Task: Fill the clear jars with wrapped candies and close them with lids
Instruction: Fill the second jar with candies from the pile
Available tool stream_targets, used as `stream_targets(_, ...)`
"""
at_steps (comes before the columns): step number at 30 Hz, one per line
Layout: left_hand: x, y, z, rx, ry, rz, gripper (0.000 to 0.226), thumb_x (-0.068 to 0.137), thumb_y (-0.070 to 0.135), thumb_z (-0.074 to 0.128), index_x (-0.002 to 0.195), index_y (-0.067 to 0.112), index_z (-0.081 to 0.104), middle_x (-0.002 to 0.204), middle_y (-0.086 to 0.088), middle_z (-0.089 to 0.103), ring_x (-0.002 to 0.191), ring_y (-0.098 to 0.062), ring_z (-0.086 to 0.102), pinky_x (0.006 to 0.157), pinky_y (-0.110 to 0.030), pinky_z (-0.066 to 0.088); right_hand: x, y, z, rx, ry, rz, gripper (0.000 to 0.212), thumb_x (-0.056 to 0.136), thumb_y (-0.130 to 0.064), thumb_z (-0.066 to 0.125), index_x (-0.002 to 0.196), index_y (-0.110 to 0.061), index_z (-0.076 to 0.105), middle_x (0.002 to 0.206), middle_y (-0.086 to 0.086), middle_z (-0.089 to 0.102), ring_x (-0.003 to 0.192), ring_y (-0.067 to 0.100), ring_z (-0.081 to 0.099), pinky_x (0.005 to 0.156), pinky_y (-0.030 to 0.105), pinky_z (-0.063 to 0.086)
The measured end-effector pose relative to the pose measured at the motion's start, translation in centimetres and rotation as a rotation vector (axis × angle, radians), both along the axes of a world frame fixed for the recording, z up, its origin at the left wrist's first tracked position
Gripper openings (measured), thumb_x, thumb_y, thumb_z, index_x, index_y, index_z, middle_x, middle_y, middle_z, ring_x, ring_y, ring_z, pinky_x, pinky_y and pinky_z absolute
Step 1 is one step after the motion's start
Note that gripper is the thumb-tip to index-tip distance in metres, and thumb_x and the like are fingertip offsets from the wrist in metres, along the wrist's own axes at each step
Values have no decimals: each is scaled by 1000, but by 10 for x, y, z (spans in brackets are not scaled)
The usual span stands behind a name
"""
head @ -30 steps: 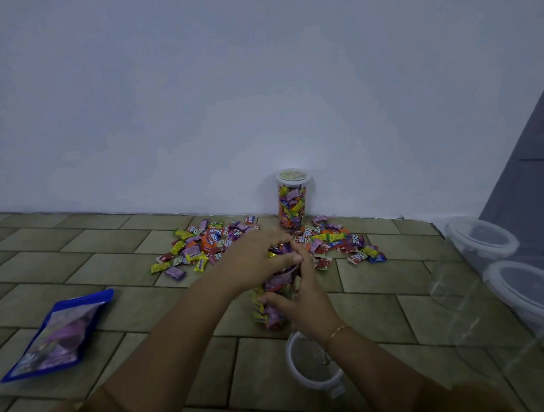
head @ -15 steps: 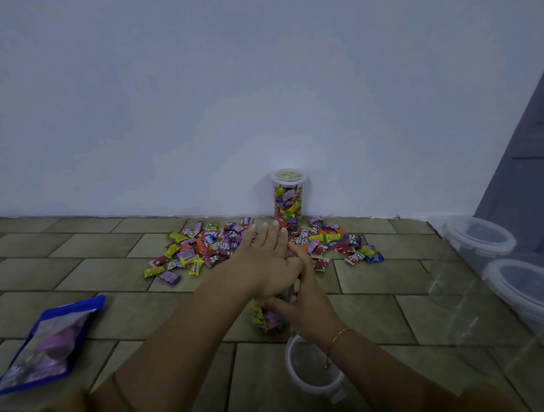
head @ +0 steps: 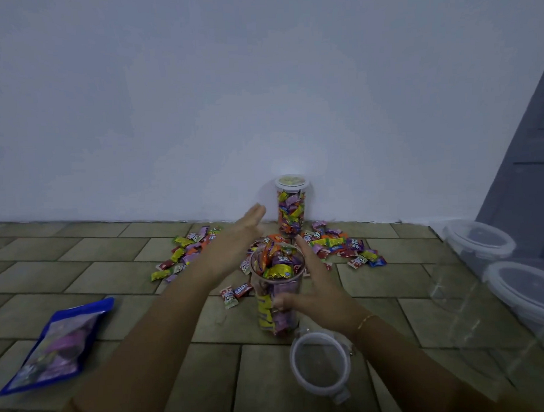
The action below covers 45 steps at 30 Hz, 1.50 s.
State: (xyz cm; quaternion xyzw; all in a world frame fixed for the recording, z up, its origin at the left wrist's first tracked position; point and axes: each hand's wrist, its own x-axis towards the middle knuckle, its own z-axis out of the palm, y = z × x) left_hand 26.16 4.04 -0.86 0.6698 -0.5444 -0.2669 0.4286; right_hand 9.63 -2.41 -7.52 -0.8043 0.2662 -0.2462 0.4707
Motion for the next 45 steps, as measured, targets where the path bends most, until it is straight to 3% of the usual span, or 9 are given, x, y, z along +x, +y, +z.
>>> stream_targets(2,15,6,1,72,-182,33,42,98,30,47,139,34,42,151,11,31,142,-5,19,115,-30,11,-4,-2,13,-148,69,-86,85,79,-56,54,149,-30,12,154,-15,18,137,-7,15,109,18,16)
stream_targets(5,24,7,7,221,-638,11,37,96,35,48,134,35,50,147,12,41,142,-6,21,116,-42,-6,-3,-11,39,-345,171,-64,55,98,-36,41,148,-25,22,155,-10,20,142,3,15,110,17,12)
stream_targets(11,3,-10,12,375,-1096,-126,27,95,42,46,118,48,60,128,17,59,140,-8,27,110,-53,-20,16,-18,64,-680,573,135,37,95,-18,47,130,-24,55,129,4,59,114,22,54,93,30,43)
stream_targets(17,-7,-30,4,461,-1294,-87,35,93,40,48,71,18,63,72,4,56,87,-16,54,114,-57,-10,34,-15,63,-810,754,157,28,93,-12,44,104,-10,70,94,16,66,84,29,58,67,30,38)
stream_targets(26,-15,-35,4,524,-1375,-109,20,96,22,43,97,14,62,84,-3,60,111,-21,54,113,-52,-13,56,-12,75,-812,953,157,22,93,-6,45,102,0,65,60,1,35,56,17,38,49,25,29)
stream_targets(30,-9,-31,1,437,-1286,-96,22,94,28,48,88,17,65,75,0,54,87,-21,50,116,-46,14,53,-15,76,-801,931,200,25,93,-13,49,110,-4,66,85,8,61,77,22,53,63,27,41)
stream_targets(33,3,-21,5,240,-945,-66,24,91,28,57,111,30,70,95,1,67,93,-17,56,95,-29,40,41,-17,86,-729,848,217,30,93,-20,53,120,-17,64,111,10,65,104,24,58,83,28,42)
stream_targets(37,18,-7,18,95,-353,153,30,88,29,65,117,24,68,121,3,66,99,-12,62,74,-20,42,20,-20,101,-532,576,93,35,94,-27,53,128,-23,58,131,5,58,119,17,52,96,25,39)
stream_targets(45,59,-19,-29,492,-540,247,46,90,31,61,131,13,54,122,-7,62,94,-23,65,78,-30,52,6,-75,47,-426,469,-302,29,96,-18,47,116,-5,64,118,15,64,109,28,57,87,30,42)
